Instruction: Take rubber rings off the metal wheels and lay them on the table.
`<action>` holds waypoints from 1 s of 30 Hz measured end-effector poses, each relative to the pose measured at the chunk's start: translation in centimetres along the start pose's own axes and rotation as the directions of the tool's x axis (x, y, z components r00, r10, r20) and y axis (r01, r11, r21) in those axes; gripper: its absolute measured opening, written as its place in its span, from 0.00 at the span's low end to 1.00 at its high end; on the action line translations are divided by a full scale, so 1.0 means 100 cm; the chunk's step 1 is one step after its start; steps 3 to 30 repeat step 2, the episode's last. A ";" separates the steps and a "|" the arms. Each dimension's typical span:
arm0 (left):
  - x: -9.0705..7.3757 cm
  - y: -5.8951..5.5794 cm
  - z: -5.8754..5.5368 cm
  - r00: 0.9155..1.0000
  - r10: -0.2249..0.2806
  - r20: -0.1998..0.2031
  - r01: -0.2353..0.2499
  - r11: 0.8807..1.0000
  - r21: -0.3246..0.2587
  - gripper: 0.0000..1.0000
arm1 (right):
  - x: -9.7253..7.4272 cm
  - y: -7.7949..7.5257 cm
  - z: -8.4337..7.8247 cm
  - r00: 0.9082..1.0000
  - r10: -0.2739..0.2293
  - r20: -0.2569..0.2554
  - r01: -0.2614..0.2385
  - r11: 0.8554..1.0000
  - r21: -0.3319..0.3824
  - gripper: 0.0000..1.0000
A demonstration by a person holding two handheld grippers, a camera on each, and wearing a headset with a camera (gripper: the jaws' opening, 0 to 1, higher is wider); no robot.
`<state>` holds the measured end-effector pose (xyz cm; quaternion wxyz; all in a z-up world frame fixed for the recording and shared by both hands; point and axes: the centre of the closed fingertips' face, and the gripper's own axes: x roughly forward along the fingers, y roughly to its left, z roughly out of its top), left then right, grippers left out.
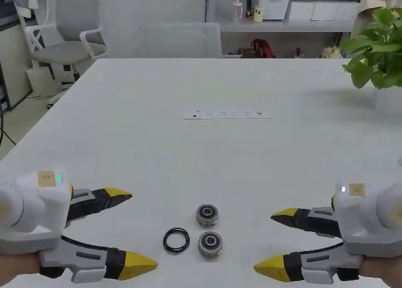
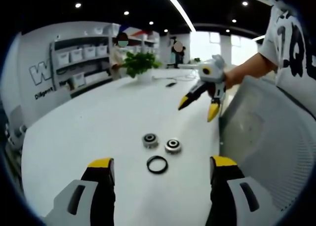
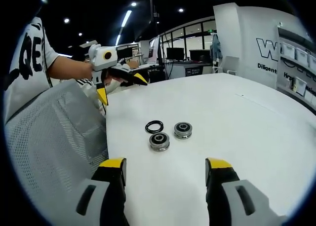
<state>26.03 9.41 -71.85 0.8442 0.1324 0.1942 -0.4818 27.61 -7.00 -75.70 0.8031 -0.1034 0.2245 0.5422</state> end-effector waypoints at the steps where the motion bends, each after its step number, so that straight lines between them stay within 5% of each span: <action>1: 0.000 0.000 -0.001 1.000 -0.001 -0.001 0.001 1.000 -0.001 0.81 | 0.000 0.000 0.000 1.000 -0.001 0.000 0.001 1.000 0.000 0.62; 30: 0.000 -0.001 -0.001 1.000 -0.001 -0.002 0.001 1.000 -0.002 0.81 | -0.001 0.000 0.000 1.000 -0.001 -0.001 0.001 1.000 0.000 0.62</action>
